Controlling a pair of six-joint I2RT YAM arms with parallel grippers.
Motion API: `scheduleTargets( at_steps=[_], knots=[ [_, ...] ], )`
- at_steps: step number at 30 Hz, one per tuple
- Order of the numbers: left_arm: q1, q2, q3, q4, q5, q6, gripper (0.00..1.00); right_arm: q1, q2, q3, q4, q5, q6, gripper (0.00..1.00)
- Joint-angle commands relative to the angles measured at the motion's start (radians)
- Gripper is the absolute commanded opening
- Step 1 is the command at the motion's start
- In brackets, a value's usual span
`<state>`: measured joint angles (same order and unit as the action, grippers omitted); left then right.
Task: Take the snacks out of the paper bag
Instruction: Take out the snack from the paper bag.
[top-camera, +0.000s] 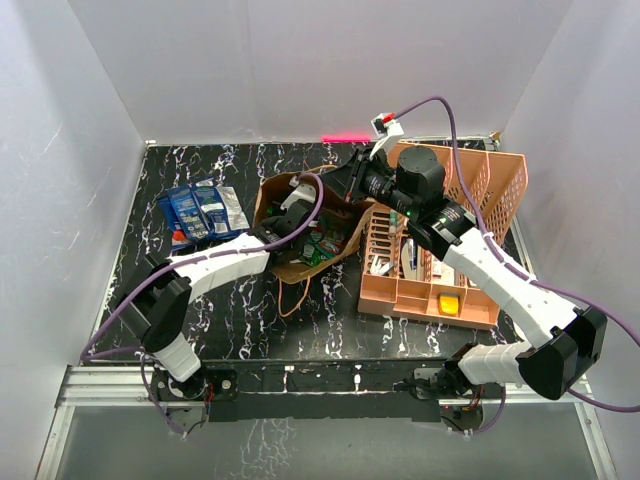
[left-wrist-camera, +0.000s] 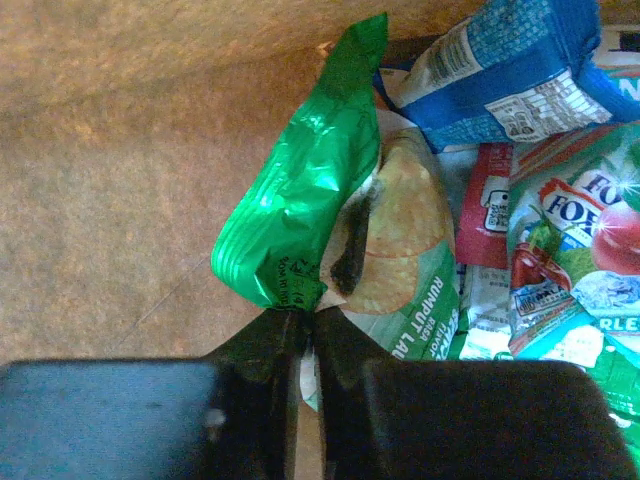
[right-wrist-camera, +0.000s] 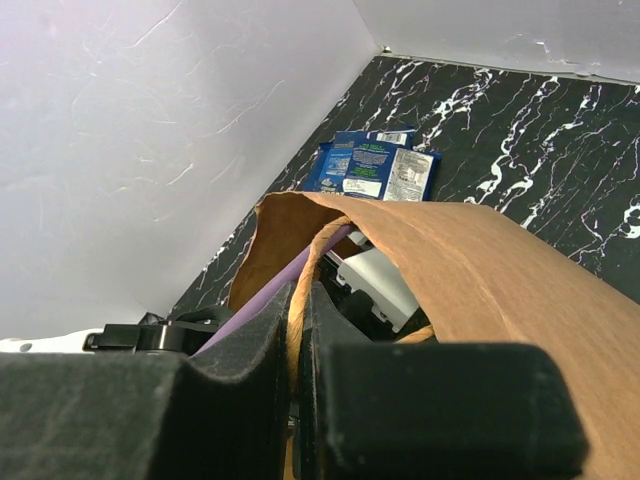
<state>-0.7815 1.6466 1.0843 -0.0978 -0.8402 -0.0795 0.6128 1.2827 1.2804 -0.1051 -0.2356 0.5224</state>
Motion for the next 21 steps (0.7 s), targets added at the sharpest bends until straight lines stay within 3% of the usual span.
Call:
scheduleTargets(
  at_steps=[1,21],
  knots=[
    [0.001,-0.075,0.020,-0.024,0.055,0.008,0.00,0.004,-0.015,0.052,0.074,-0.016,-0.004,0.07],
    [0.001,-0.557,0.124,-0.136,0.498,-0.008,0.00,0.003,0.017,0.003,0.105,-0.028,0.008,0.07]
  ],
)
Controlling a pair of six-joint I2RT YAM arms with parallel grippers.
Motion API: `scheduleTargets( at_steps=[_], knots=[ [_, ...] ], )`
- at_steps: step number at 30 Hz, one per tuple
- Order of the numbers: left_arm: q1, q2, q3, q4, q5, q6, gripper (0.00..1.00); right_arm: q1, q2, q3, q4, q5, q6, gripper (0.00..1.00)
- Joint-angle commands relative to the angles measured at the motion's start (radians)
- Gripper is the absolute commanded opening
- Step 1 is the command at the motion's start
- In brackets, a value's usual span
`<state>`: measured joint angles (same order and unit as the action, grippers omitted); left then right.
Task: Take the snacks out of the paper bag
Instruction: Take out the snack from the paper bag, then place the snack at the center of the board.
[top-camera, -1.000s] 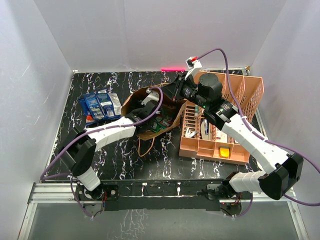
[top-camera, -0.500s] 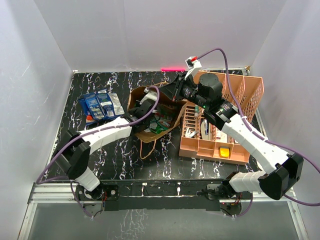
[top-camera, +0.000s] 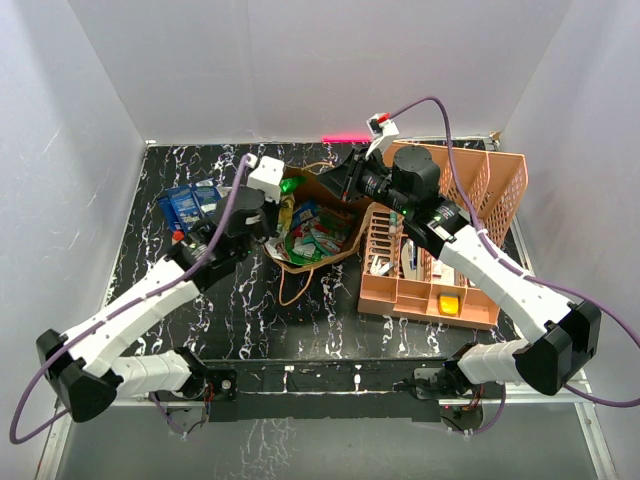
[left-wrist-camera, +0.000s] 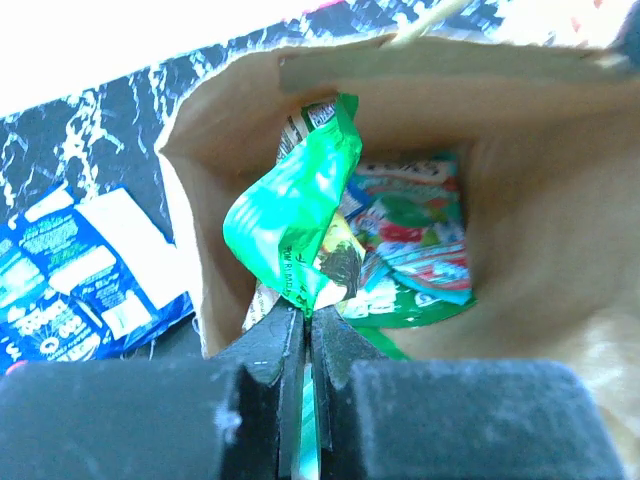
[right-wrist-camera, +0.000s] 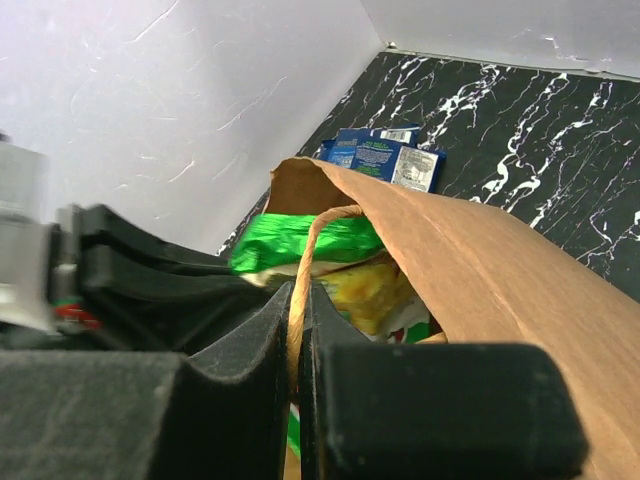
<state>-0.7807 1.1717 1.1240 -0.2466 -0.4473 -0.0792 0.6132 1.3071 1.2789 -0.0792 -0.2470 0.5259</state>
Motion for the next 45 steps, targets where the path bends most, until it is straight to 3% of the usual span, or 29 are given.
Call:
scheduleTargets(
  at_steps=[1,8,17,22,25,30,35,40,45],
  knots=[
    [0.000,-0.094,0.097,0.004,0.122,-0.009,0.00,0.003,-0.009,0.004,0.079,-0.017,0.004,0.08],
    [0.000,-0.141,0.251,-0.078,0.195,0.003,0.00,0.003,-0.024,-0.004,0.076,-0.001,0.005,0.08],
    [0.000,-0.165,0.477,-0.134,0.143,0.086,0.00,0.003,-0.039,-0.016,0.071,0.014,0.005,0.07],
    [0.000,-0.130,0.583,-0.178,-0.005,0.153,0.00,0.003,-0.046,-0.018,0.066,0.016,0.005,0.08],
    [0.000,-0.103,0.620,-0.188,-0.166,0.222,0.00,0.003,-0.053,-0.021,0.063,0.027,0.002,0.07],
    [0.001,-0.123,0.507,-0.023,-0.444,0.385,0.00,0.003,-0.058,-0.026,0.059,0.036,-0.004,0.07],
    [0.000,-0.157,0.387,0.124,-0.572,0.510,0.00,0.003,-0.063,-0.027,0.058,0.053,-0.009,0.07],
    [0.012,-0.181,0.221,0.400,-0.693,0.728,0.00,0.003,-0.079,-0.034,0.062,0.076,-0.014,0.07],
    [0.088,-0.190,0.179,0.352,-0.776,0.644,0.00,0.003,-0.095,-0.039,0.051,0.111,-0.023,0.07]
  ],
)
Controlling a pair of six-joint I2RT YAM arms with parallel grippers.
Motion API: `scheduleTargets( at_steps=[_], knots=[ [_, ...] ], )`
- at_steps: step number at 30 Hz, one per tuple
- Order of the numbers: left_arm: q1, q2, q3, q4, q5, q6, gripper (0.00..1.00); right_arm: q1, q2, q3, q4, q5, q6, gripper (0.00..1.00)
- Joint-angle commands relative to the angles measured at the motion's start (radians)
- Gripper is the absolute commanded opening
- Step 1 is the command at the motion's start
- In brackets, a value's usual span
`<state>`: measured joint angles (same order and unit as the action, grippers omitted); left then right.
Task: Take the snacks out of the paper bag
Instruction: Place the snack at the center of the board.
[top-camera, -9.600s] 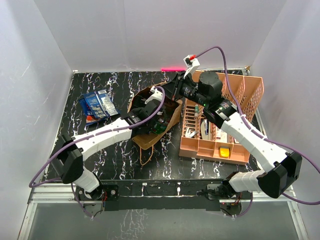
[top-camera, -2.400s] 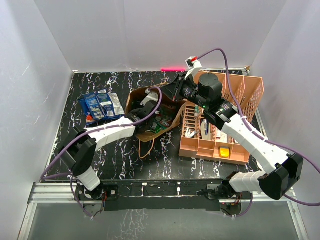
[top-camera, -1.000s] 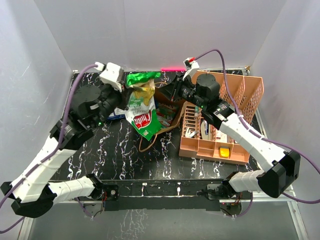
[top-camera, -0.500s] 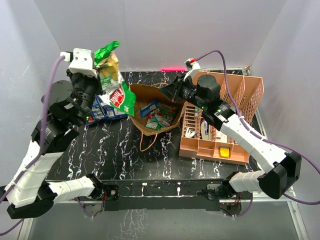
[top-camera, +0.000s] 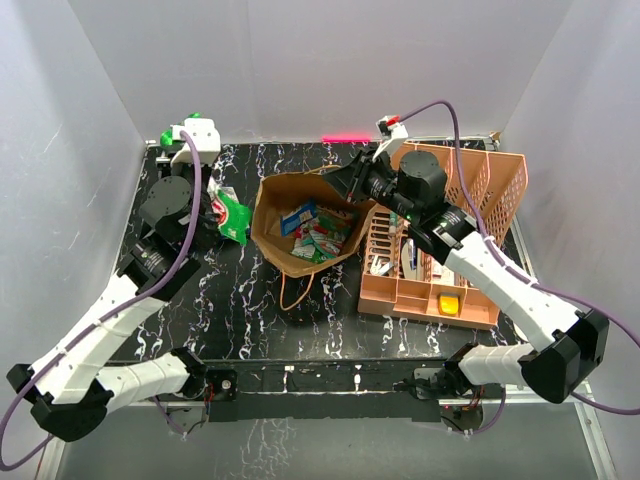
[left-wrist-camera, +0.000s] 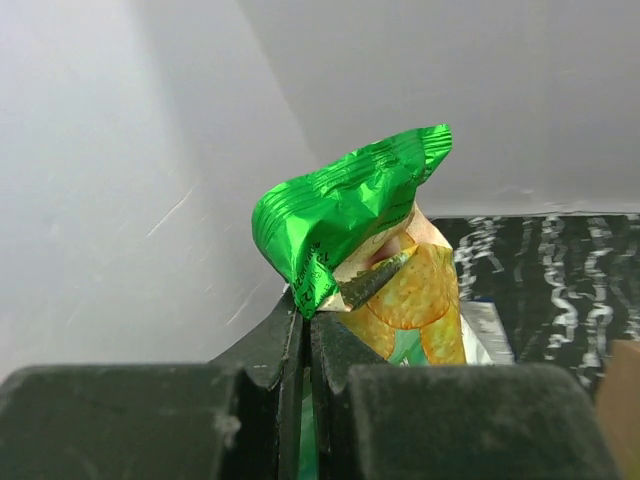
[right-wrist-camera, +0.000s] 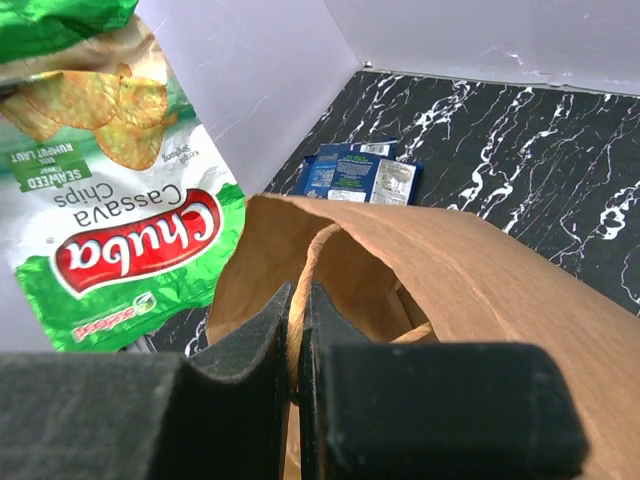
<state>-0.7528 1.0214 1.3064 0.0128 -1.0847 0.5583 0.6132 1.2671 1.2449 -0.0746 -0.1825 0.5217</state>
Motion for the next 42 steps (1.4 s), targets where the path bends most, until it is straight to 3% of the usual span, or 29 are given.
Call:
scheduleTargets(
  at_steps=[1,4,6,12,24,27,36,37,40,42],
  knots=[
    [0.069,-0.043,0.010,0.034,-0.156,-0.065,0.00,0.003,-0.058,-0.005,0.042,0.060,-0.018,0.07],
    [0.070,-0.076,0.085,-0.273,-0.174,-0.399,0.00,0.004,-0.067,-0.005,0.021,0.113,-0.013,0.08],
    [0.070,-0.145,0.099,-0.441,-0.090,-0.624,0.00,0.003,-0.075,-0.012,0.014,0.158,-0.006,0.07],
    [0.070,-0.291,-0.146,-0.446,0.082,-0.841,0.00,0.003,-0.089,-0.013,0.022,0.205,-0.014,0.08],
    [0.071,-0.391,-0.621,-0.438,0.010,-1.412,0.00,0.003,-0.094,-0.014,0.045,0.152,-0.006,0.08],
    [0.070,-0.407,-0.674,-0.480,0.022,-1.571,0.00,0.003,-0.089,-0.005,0.044,0.145,-0.008,0.08],
    [0.070,-0.415,-0.779,-0.569,-0.068,-1.750,0.02,0.003,-0.071,0.002,0.051,0.119,-0.006,0.07],
    [0.070,-0.407,-0.778,-0.582,-0.064,-1.766,0.11,0.003,-0.070,0.002,0.052,0.118,-0.006,0.08],
    [0.070,-0.364,-0.700,-0.711,-0.047,-1.844,0.61,0.003,-0.067,0.012,0.048,0.111,-0.010,0.08],
    [0.070,-0.333,-0.617,-0.827,-0.038,-1.876,0.81,0.003,-0.064,0.020,0.045,0.095,-0.018,0.07]
  ],
)
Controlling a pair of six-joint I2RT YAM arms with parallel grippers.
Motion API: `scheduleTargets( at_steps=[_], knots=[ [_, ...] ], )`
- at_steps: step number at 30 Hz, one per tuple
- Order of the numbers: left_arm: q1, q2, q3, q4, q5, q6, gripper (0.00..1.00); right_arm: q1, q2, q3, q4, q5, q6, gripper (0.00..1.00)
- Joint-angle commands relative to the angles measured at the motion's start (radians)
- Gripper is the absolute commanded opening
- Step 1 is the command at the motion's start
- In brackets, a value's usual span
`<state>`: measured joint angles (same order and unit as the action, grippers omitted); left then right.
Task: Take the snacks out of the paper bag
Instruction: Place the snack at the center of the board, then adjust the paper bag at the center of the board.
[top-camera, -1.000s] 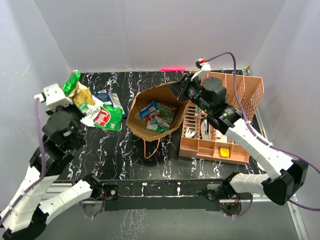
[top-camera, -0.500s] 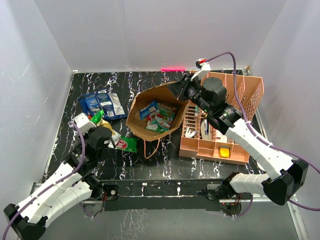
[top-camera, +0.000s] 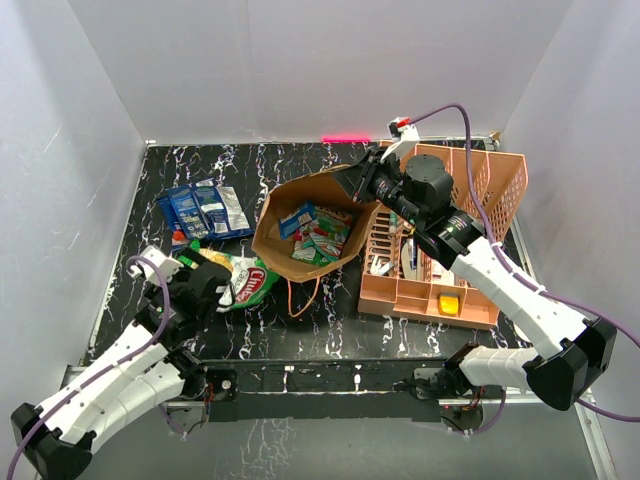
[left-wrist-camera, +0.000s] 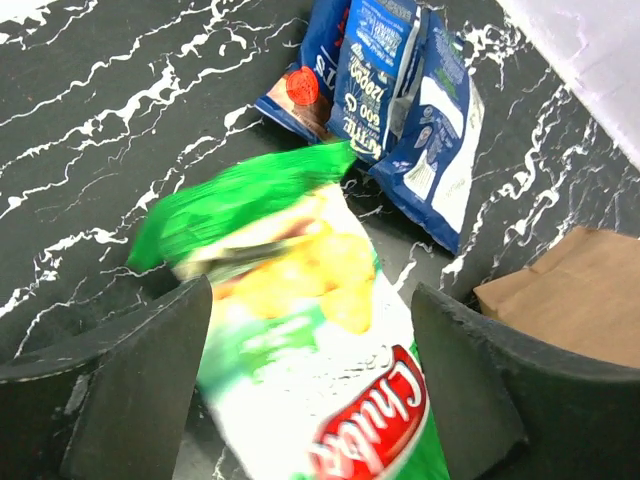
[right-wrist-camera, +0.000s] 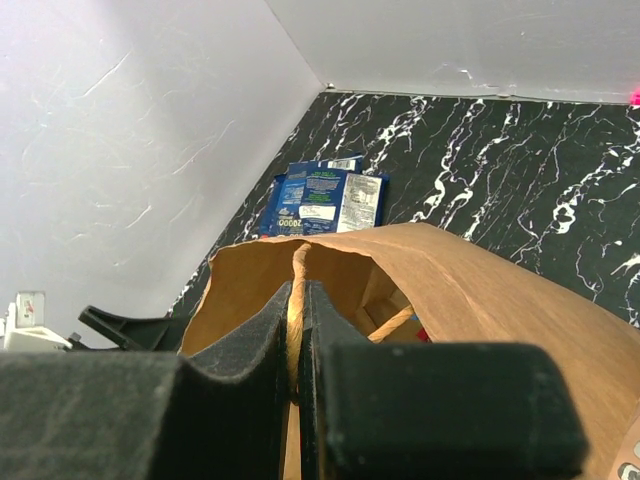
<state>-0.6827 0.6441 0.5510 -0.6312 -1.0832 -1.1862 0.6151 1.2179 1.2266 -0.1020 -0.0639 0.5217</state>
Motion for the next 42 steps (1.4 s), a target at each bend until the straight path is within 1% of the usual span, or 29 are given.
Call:
scheduleTargets(
  at_steps=[1,3,4,5,7,8,9,10,11,12,14,15,16,17,19,22,25,28,31,34,37,40,41,42],
  knots=[
    [0.000,0.057,0.184,-0.231,-0.033,-0.127,0.87,0.001,-0.012,0.040,0.075,-0.045,-0.028,0.08],
    [0.000,0.071,0.267,-0.298,-0.015,-0.095,0.95,0.001,-0.007,0.036,0.105,-0.123,-0.058,0.08],
    [0.000,0.071,0.303,-0.319,-0.003,-0.076,0.98,0.001,-0.002,0.034,0.117,-0.164,-0.068,0.08],
    [0.000,0.067,0.332,-0.328,0.011,-0.053,0.98,0.001,0.005,0.030,0.128,-0.209,-0.079,0.08],
    [0.000,0.041,0.379,-0.273,0.053,0.039,0.98,0.002,0.022,0.019,0.149,-0.313,-0.099,0.08],
    [0.000,0.021,0.394,-0.214,0.085,0.114,0.98,0.001,0.031,0.016,0.155,-0.354,-0.110,0.08],
    [0.000,-0.004,0.405,-0.122,0.138,0.212,0.98,0.001,0.037,0.015,0.155,-0.390,-0.126,0.08],
    [0.000,-0.029,0.406,-0.009,0.203,0.325,0.98,0.001,0.043,0.014,0.151,-0.424,-0.138,0.08],
    [0.000,-0.056,0.401,0.104,0.292,0.473,0.99,0.002,0.045,0.012,0.147,-0.459,-0.150,0.08],
    [0.000,-0.083,0.397,0.212,0.392,0.556,0.98,0.002,0.047,0.007,0.140,-0.493,-0.160,0.08],
    [0.000,-0.090,0.406,0.373,0.592,0.674,0.98,0.007,0.044,-0.005,0.134,-0.553,-0.179,0.08],
    [0.000,-0.075,0.424,0.417,0.691,0.715,0.99,0.009,0.041,-0.012,0.132,-0.573,-0.185,0.08],
    [0.001,-0.052,0.451,0.442,0.816,0.752,0.98,0.011,0.037,-0.022,0.130,-0.584,-0.188,0.08],
    [0.000,-0.022,0.479,0.451,0.907,0.777,0.98,0.015,0.033,-0.029,0.132,-0.594,-0.189,0.08],
    [0.000,0.035,0.519,0.446,1.064,0.811,0.95,0.023,0.028,-0.048,0.164,-0.632,-0.171,0.08],
    [0.000,0.080,0.503,0.479,1.261,0.825,0.86,0.047,0.031,-0.093,0.256,-0.711,-0.111,0.08],
    [-0.001,0.065,0.437,0.560,1.382,0.794,0.84,0.085,0.036,-0.156,0.362,-0.750,-0.008,0.08],
    [0.000,0.026,0.376,0.576,1.431,0.775,0.84,0.127,0.030,-0.213,0.468,-0.753,0.078,0.08],
    [0.000,-0.007,0.355,0.533,1.427,0.766,0.84,0.157,0.028,-0.198,0.426,-0.712,0.072,0.08],
    [0.000,-0.037,0.316,0.531,1.462,0.729,0.84,0.159,0.011,-0.195,0.356,-0.618,0.043,0.07],
    [0.000,-0.069,0.268,0.501,1.529,0.707,0.81,0.159,-0.051,-0.260,0.346,-0.442,0.074,0.07],
    [0.000,-0.124,0.216,0.441,1.567,0.701,0.82,0.159,-0.135,-0.416,0.535,-0.341,0.189,0.07],
    [0.000,-0.139,0.199,0.435,1.585,0.693,0.82,0.159,-0.146,-0.451,0.592,-0.337,0.216,0.07],
    [0.000,-0.151,0.181,0.433,1.603,0.678,0.82,0.159,-0.144,-0.463,0.612,-0.346,0.227,0.07]
  ],
)
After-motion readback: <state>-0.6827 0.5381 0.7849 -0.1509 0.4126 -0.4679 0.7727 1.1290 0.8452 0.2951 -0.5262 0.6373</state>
